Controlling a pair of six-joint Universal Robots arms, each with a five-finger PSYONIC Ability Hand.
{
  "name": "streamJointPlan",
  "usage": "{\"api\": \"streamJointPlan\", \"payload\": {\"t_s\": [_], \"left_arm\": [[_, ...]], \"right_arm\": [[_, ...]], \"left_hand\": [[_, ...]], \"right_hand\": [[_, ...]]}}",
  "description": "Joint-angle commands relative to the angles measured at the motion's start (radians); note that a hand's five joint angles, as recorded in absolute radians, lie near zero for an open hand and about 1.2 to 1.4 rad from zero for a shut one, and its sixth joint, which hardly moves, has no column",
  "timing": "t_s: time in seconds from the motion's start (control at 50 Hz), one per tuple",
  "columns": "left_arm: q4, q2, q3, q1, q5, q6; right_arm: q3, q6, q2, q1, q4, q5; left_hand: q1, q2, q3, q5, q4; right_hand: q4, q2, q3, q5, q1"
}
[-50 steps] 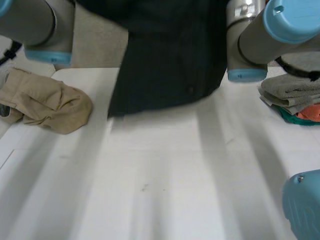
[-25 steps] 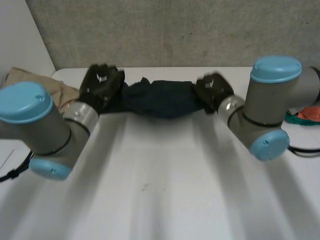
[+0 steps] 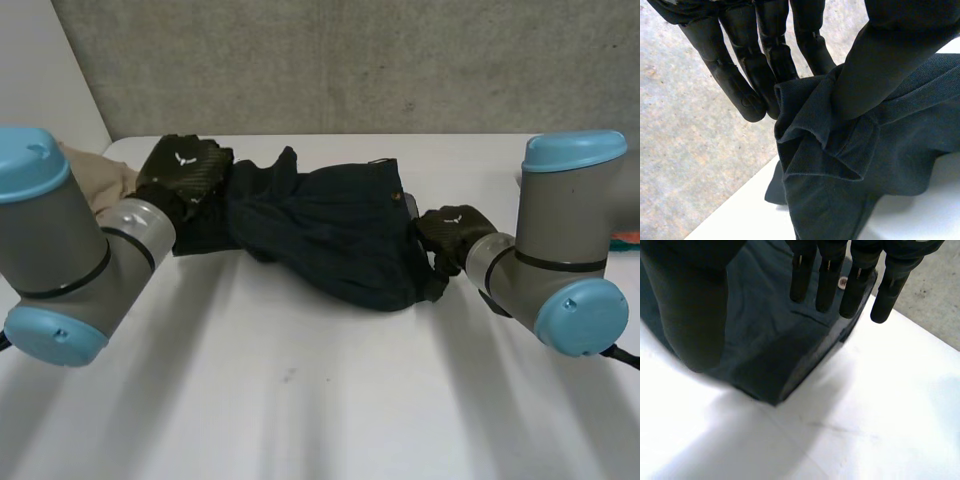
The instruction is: Fold the laundry.
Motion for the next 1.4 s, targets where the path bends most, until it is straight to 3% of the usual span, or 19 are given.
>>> {"api": "streamJointPlan", "payload": {"t_s": [0.02,0.18,0.34,0.42,0.52,0.68,0.78,0.86,0.92,1.02,1.08,1.24,1.4], "left_arm": [[-0.072,-0.024,0.092,0.002,-0.018,-0.028],[-0.162,-0.025,0.163,-0.005,-0.035,-0.068],[-0.178,-0.011,0.185,-0.016,-0.041,-0.07],[-0.178,-0.001,0.181,-0.016,-0.042,-0.071],[-0.181,0.002,0.174,-0.016,-0.042,-0.076],[-0.223,0.035,0.113,-0.001,-0.041,-0.077],[-0.311,0.097,0.031,0.005,-0.027,-0.051],[-0.497,0.183,-0.07,0.009,0.008,0.057],[-0.649,0.226,-0.137,-0.001,0.045,0.139],[-0.773,0.242,-0.226,-0.027,0.108,0.185],[-0.744,0.197,-0.237,-0.036,0.12,0.196],[-0.653,-0.005,-0.054,-0.042,0.039,0.2],[-0.598,-0.134,0.391,-0.083,-0.028,0.185]], "right_arm": [[0.077,-0.133,-0.006,0.004,-0.037,-0.039],[0.077,-0.106,0.054,0.048,-0.151,-0.04],[0.022,-0.129,0.148,0.091,-0.263,0.038],[-0.004,-0.164,0.188,0.099,-0.281,0.061],[-0.041,-0.199,0.209,0.086,-0.329,0.092],[0.01,-0.19,0.056,0.057,-0.349,0.167],[0.074,-0.268,-0.12,0.01,-0.174,0.09],[0.128,-0.466,-0.298,-0.062,0.168,-0.032],[0.158,-0.567,-0.378,-0.107,0.397,-0.092],[0.204,-0.669,-0.406,-0.144,0.654,-0.137],[0.235,-0.695,-0.375,-0.138,0.67,-0.134],[0.179,-0.678,-0.216,-0.081,0.562,-0.048],[-0.226,-0.534,-0.052,-0.019,0.36,0.065]], "left_hand": [[0.246,0.195,0.207,0.238,0.197],[0.246,0.195,0.207,0.238,0.197],[0.246,0.195,0.207,0.238,0.197],[0.246,0.195,0.207,0.238,0.197],[0.246,0.195,0.207,0.238,0.197],[0.246,0.195,0.207,0.238,0.197],[0.246,0.195,0.207,0.238,0.197],[0.246,0.195,0.207,0.238,0.197],[0.246,0.195,0.207,0.238,0.197],[0.246,0.195,0.207,0.238,0.197],[0.246,0.195,0.207,0.238,0.197],[0.246,0.195,0.207,0.238,0.197],[0.246,0.195,0.207,0.238,0.197]], "right_hand": [[-0.018,-0.038,-0.048,-0.001,-0.042],[-0.024,-0.044,-0.054,-0.007,-0.048],[0.079,0.058,0.048,0.096,0.054],[0.234,0.214,0.204,0.251,0.21],[0.956,0.936,0.926,0.973,0.932],[0.957,0.937,0.927,0.974,0.933],[0.957,0.937,0.927,0.974,0.933],[0.957,0.937,0.927,0.974,0.933],[0.957,0.937,0.927,0.974,0.933],[0.957,0.937,0.927,0.974,0.933],[0.957,0.937,0.927,0.974,0.933],[0.957,0.937,0.927,0.974,0.933],[0.957,0.937,0.927,0.974,0.933]]}}
